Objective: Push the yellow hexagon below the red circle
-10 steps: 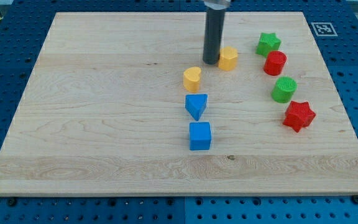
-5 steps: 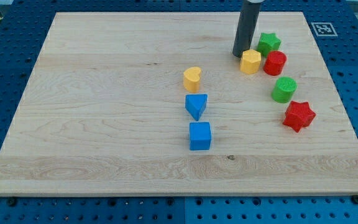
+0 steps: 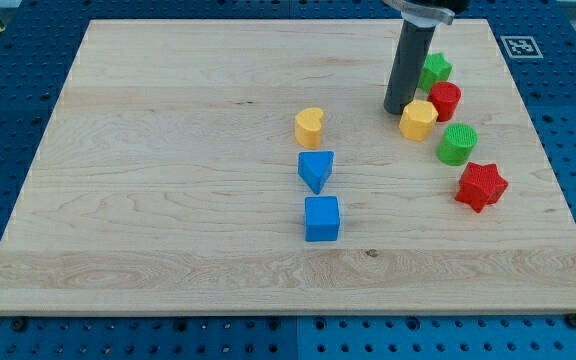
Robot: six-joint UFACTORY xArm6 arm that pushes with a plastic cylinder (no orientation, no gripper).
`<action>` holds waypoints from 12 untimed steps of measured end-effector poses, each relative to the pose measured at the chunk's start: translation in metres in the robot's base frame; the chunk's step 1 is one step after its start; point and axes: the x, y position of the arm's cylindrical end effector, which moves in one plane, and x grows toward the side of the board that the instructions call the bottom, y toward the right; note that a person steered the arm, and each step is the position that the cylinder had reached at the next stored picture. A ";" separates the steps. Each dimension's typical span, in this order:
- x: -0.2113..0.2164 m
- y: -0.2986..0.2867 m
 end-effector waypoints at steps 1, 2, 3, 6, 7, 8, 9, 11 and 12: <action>0.015 -0.004; 0.022 -0.007; 0.023 -0.020; 0.023 -0.042; 0.045 -0.026; 0.055 -0.002; 0.055 0.000; 0.055 0.004; 0.052 0.011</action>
